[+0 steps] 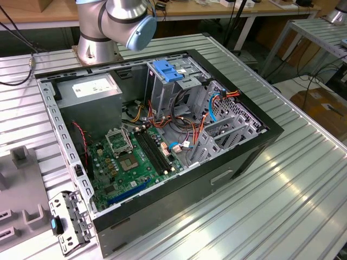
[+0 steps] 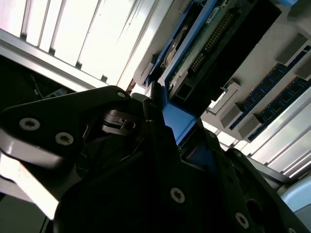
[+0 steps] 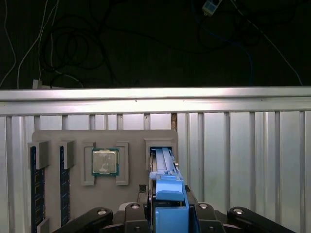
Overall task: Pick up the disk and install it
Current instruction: 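Pick up the disk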
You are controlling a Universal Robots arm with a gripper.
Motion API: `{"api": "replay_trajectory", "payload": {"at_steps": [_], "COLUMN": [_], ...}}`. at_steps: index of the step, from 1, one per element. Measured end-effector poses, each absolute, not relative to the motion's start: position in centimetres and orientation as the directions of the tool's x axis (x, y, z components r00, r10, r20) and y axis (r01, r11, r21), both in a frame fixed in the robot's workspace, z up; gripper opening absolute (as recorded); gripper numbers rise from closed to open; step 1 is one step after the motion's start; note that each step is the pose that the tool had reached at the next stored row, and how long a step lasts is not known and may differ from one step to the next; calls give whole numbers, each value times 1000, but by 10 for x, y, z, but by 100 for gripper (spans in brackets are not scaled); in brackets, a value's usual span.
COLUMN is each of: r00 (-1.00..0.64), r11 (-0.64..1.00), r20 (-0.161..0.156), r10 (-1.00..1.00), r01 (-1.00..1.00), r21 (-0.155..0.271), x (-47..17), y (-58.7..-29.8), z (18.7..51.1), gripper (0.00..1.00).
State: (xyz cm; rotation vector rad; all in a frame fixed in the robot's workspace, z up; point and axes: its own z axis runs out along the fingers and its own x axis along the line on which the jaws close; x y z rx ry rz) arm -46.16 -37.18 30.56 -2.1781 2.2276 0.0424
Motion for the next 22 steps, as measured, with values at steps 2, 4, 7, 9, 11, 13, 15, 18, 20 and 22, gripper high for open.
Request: {"api": "replay_trajectory", "payload": {"at_steps": [2, 4, 7, 9, 11, 13, 15, 18, 20, 22], "r00": [-22, -22, -22, -22, -22, -22, -23, -32, -32, -32], "r11": [22, 22, 22, 22, 22, 22, 23, 32, 32, 32], "r20": [-37, -37, -37, -37, -37, -37, -37, -37, -37, -37], "r10": [-999, -999, -999, -999, -999, -999, -999, -999, -999, -999], "r01": [-1000, -1000, -1000, -1000, -1000, -1000, -1000, -999, -999, -999], "r21": [2, 1, 1, 1, 1, 0, 0, 0, 0, 0], "x": [-462, -462, -462, -462, -462, -462, -462, -462, -462, -462], "y": [-372, -372, -372, -372, -372, -372, -372, -372, -372, -372], "z": [305, 304, 301, 300, 300, 299, 299, 299, 299, 298], "gripper": [37, 37, 37, 37, 37, 37, 37, 37, 37, 37]}}
